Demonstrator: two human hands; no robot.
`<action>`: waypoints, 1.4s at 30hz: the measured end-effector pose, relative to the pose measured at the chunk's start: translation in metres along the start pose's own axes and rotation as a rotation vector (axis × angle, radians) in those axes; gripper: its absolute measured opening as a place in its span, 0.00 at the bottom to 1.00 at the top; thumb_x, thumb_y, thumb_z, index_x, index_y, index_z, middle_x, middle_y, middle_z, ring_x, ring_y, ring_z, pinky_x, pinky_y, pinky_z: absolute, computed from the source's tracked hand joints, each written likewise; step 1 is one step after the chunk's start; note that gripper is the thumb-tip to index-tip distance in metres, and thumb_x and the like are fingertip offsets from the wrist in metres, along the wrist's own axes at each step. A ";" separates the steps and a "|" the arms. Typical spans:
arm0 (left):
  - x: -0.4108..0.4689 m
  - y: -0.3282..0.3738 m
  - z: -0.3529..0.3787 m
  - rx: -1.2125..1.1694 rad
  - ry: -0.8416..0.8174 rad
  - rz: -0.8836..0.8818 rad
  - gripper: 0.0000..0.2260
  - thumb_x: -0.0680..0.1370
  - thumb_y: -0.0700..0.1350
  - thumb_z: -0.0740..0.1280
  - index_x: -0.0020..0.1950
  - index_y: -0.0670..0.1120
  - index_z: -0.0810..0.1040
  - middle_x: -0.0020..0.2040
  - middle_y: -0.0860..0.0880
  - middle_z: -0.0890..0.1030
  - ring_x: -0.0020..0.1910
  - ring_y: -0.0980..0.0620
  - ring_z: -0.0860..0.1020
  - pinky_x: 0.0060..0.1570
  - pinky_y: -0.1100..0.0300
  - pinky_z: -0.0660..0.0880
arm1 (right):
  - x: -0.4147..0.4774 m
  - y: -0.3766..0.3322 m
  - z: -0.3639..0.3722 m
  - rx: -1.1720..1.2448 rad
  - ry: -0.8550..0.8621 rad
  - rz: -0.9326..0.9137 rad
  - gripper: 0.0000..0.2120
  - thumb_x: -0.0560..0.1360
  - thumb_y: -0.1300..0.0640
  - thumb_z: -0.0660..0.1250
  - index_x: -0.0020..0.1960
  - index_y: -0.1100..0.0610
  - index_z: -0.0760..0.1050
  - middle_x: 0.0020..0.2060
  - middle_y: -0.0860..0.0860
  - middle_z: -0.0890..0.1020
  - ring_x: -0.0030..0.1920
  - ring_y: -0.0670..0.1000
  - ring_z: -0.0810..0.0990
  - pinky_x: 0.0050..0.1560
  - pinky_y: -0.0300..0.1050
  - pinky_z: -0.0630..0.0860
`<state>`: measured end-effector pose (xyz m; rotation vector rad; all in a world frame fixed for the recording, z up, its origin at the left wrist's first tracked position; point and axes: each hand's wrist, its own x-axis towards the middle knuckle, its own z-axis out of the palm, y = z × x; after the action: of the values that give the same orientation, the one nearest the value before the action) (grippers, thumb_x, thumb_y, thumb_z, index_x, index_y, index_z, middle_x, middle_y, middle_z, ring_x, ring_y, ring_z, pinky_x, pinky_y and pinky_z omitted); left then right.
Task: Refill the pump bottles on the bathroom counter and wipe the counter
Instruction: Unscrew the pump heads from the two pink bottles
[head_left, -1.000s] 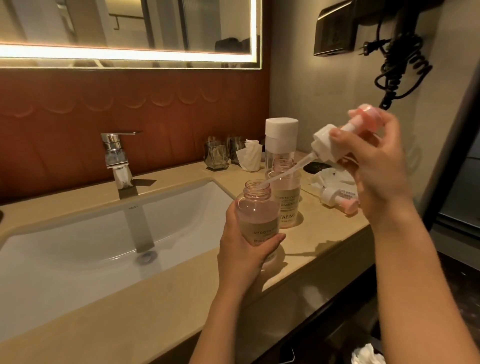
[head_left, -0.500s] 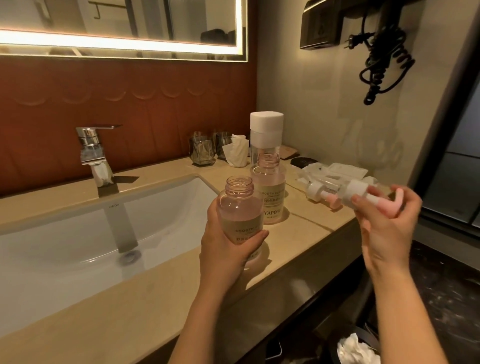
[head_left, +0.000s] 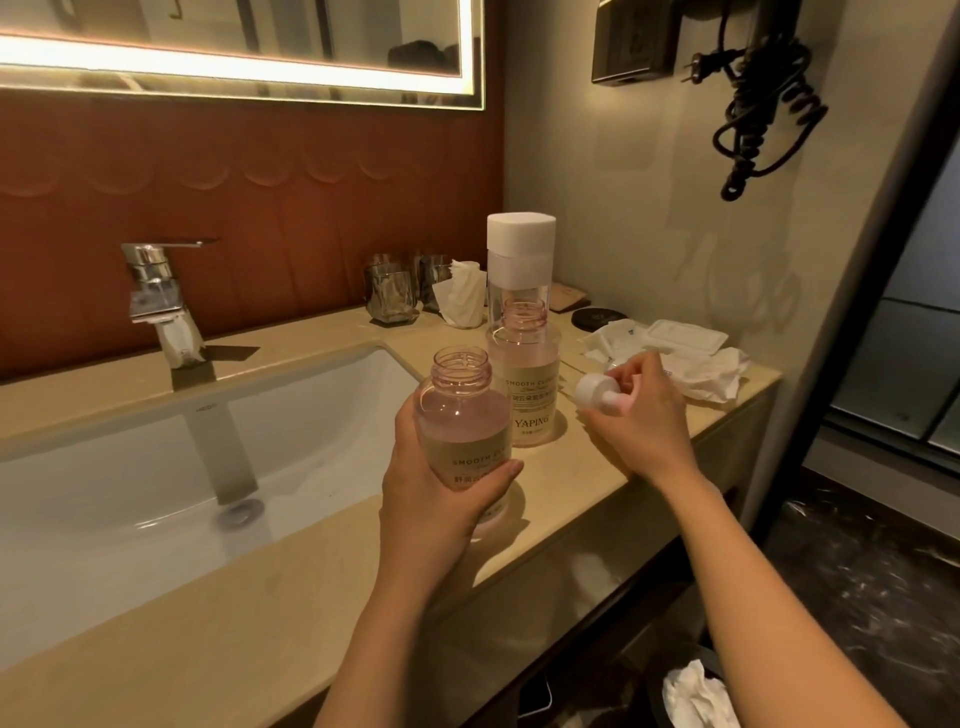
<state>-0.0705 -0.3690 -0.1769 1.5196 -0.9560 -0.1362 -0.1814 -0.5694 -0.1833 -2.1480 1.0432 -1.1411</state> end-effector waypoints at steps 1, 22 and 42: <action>0.000 0.000 0.000 0.001 0.001 0.000 0.40 0.56 0.61 0.73 0.62 0.68 0.56 0.57 0.68 0.69 0.59 0.61 0.71 0.50 0.71 0.69 | 0.002 0.000 0.003 -0.014 0.005 -0.014 0.24 0.64 0.57 0.77 0.50 0.53 0.64 0.46 0.48 0.73 0.50 0.53 0.74 0.53 0.56 0.74; 0.001 -0.004 0.001 -0.010 -0.017 -0.008 0.39 0.57 0.62 0.72 0.62 0.68 0.56 0.62 0.63 0.68 0.60 0.62 0.69 0.50 0.74 0.68 | 0.009 -0.002 -0.001 -0.246 0.031 -0.053 0.24 0.71 0.48 0.70 0.64 0.50 0.68 0.57 0.51 0.77 0.58 0.54 0.73 0.58 0.54 0.73; 0.011 -0.016 0.004 0.053 -0.062 0.003 0.45 0.68 0.48 0.76 0.72 0.65 0.46 0.74 0.58 0.60 0.72 0.55 0.62 0.68 0.49 0.67 | 0.087 -0.126 -0.014 0.227 -0.137 0.012 0.49 0.64 0.46 0.77 0.75 0.51 0.50 0.68 0.58 0.68 0.64 0.57 0.71 0.60 0.54 0.71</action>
<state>-0.0586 -0.3810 -0.1868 1.5708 -1.0176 -0.1576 -0.1122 -0.5662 -0.0466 -2.0065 0.8235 -1.0371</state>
